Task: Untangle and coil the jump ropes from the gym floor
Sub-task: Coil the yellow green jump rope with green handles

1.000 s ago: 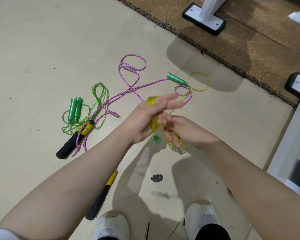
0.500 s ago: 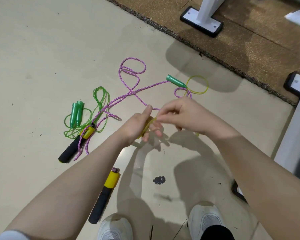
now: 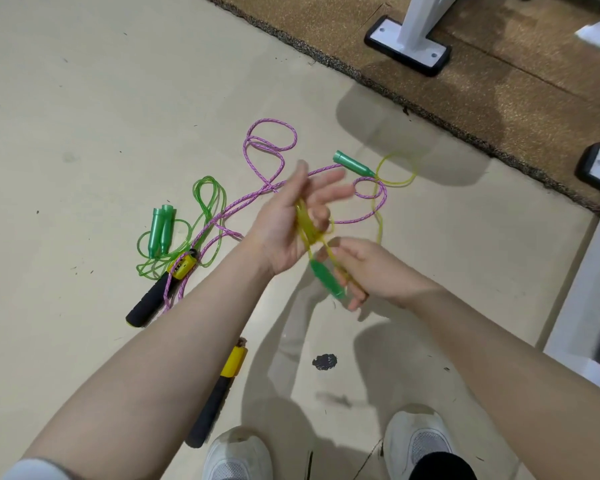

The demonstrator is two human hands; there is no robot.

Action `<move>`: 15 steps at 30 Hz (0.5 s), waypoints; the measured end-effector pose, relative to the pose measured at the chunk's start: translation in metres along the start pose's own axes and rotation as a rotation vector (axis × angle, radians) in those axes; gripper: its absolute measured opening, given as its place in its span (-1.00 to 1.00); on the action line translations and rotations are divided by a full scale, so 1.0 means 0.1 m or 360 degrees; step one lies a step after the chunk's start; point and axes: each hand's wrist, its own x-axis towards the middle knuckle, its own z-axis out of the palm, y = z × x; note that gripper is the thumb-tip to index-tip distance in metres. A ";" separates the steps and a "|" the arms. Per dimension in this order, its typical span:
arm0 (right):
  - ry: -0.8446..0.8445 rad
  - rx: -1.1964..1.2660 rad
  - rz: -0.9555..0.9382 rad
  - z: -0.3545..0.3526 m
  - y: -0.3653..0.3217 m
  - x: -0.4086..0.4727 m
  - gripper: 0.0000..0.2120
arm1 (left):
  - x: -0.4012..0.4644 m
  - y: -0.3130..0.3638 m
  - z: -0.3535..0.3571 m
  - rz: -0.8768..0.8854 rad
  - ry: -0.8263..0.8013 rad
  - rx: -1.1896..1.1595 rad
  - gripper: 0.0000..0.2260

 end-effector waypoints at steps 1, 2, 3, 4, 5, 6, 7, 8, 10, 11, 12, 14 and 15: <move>-0.0196 -0.0088 0.0088 0.02 -0.02 -0.05 -0.74 | 0.04 0.02 -0.05 0.0102 0.0130 -0.0049 -0.57; -0.0386 -0.0168 0.0173 0.03 -0.04 -0.10 -0.72 | 0.08 0.02 -0.10 0.0182 0.0246 -0.0065 -0.57; -0.0528 -0.0234 0.0228 0.03 -0.09 -0.14 -0.71 | 0.10 0.00 -0.16 0.0219 0.0339 -0.0021 -0.58; -0.0604 -0.0289 0.0230 0.04 -0.15 -0.18 -0.70 | 0.10 -0.04 -0.21 0.0214 0.0407 0.0080 -0.59; -0.0620 -0.0322 0.0173 0.03 -0.25 -0.22 -0.70 | 0.08 -0.10 -0.25 0.0182 0.0451 0.0233 -0.60; -0.0586 -0.0333 0.0070 0.01 -0.33 -0.24 -0.72 | 0.04 -0.16 -0.27 0.0113 0.0463 0.0432 -0.62; -0.0523 -0.0307 -0.0050 -0.03 -0.42 -0.25 -0.75 | -0.02 -0.21 -0.26 0.0012 0.0451 0.0685 -0.62; -0.0469 -0.0230 -0.0165 -0.08 -0.51 -0.27 -0.78 | -0.07 -0.24 -0.26 -0.0090 0.0430 0.0933 -0.60; -0.0391 0.0049 -0.0356 -0.19 -0.63 -0.28 -0.79 | -0.14 -0.23 -0.21 -0.0291 0.0328 0.1165 -0.44; -0.0301 0.0190 -0.0431 -0.24 -0.67 -0.28 -0.79 | -0.16 -0.21 -0.19 -0.0404 0.0211 0.1112 -0.33; -0.0127 0.0293 -0.0489 -0.27 -0.67 -0.26 -0.78 | -0.17 -0.18 -0.18 -0.0503 0.0056 0.1028 -0.23; 0.0399 0.0404 -0.0556 -0.31 -0.56 -0.12 -0.75 | -0.18 -0.12 -0.14 -0.0641 -0.0247 0.0889 -0.07; 0.0650 0.0396 -0.0569 -0.31 -0.48 -0.05 -0.74 | -0.18 -0.10 -0.13 -0.0696 -0.0403 0.0810 -0.03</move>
